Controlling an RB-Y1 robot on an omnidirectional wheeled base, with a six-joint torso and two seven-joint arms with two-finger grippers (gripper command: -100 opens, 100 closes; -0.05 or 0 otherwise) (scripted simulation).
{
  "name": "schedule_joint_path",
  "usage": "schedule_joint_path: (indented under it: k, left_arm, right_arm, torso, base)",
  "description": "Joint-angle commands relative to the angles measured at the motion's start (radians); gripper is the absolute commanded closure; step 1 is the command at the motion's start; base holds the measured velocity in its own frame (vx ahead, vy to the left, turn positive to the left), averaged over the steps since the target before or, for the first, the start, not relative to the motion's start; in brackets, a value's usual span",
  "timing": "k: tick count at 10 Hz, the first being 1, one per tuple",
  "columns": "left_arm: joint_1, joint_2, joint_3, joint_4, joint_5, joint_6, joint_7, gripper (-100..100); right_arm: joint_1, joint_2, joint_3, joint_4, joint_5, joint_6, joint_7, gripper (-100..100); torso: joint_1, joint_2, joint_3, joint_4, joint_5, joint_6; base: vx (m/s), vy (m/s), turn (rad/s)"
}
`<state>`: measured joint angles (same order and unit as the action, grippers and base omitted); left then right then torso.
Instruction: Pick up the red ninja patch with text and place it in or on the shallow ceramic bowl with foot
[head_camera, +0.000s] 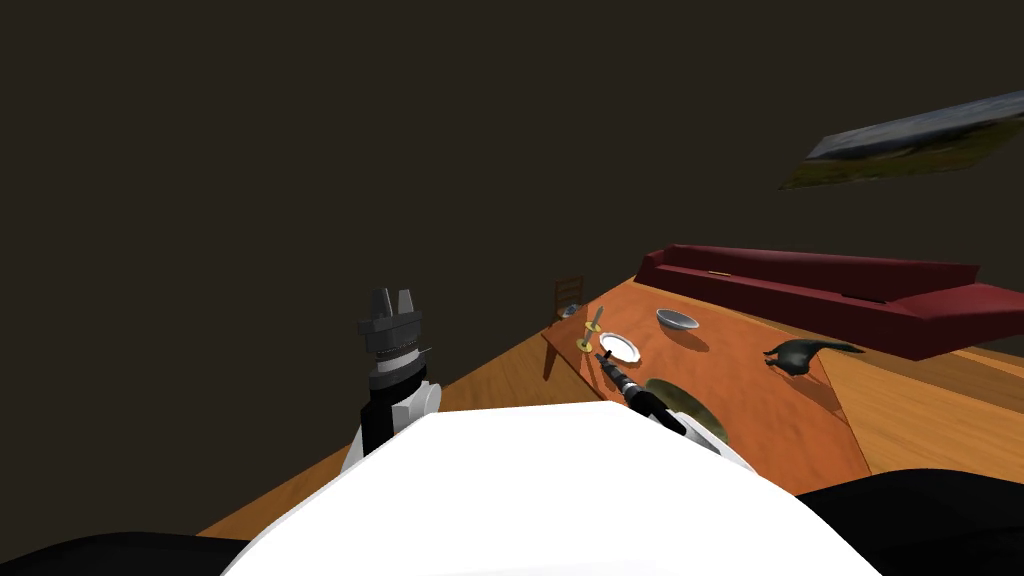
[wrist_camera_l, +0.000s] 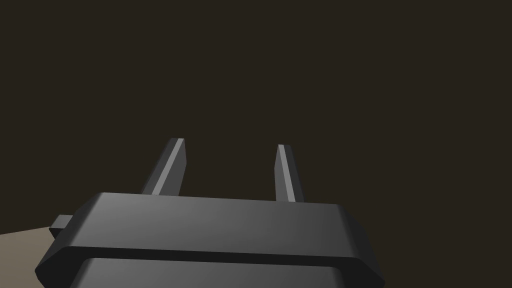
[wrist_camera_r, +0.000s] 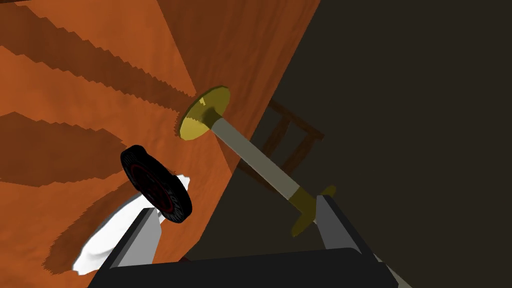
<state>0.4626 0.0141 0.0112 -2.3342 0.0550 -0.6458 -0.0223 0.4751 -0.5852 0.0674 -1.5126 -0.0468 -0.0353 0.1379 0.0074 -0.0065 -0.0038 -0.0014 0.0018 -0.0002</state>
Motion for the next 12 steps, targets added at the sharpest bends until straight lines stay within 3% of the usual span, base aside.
schedule_joint_path:
  k: [1,5,8,10,11,12]
  left_arm:
    - [0.0,0.0,0.0,0.0,0.0,0.0,0.0,0]
    - [0.0,0.0,0.0,0.0,0.0,0.0,0.0,0]
    - [0.0,0.0,0.0,0.0,0.0,0.0,0.0,0]
    - [0.0,0.0,0.0,0.0,0.0,0.0,0.0,0]
    - [0.0,0.0,0.0,0.0,0.0,0.0,0.0,0]
    - [0.0,0.0,0.0,0.0,0.0,0.0,0.0,0]
  right_arm:
    - [-0.006,-0.02,-0.004,0.038,-0.004,0.029,0.002,-100]
    - [-0.026,-0.073,-0.026,0.16,-0.006,0.144,0.028,-100]
    - [-0.033,-0.09,-0.034,0.209,-0.006,0.181,0.036,-100]
    - [-0.046,-0.12,-0.049,0.287,-0.007,0.244,0.052,-100]
    - [-0.046,-0.12,-0.049,0.287,-0.007,0.251,0.052,-100]
    - [-0.053,-0.134,-0.056,0.323,-0.007,0.283,0.059,-100]
  torso:
    - [0.0,0.0,0.0,0.0,0.0,0.0]
    - [-0.002,-0.001,-0.001,0.0,0.0,0.0]
    - [-0.002,0.001,0.0,0.0,0.0,0.0]
    - [-0.003,0.001,0.001,0.0,0.0,0.0]
    - [-0.002,-0.001,0.0,0.0,0.0,0.0]
    - [-0.002,0.0,0.0,0.0,0.0,0.0]
  base:
    - [0.091,0.101,0.01]
    - [0.11,0.101,0.034]
    - [0.081,0.079,0.024]
    - [0.106,0.087,0.046]
    - [0.1,0.086,0.015]
    - [0.09,0.094,0.033]
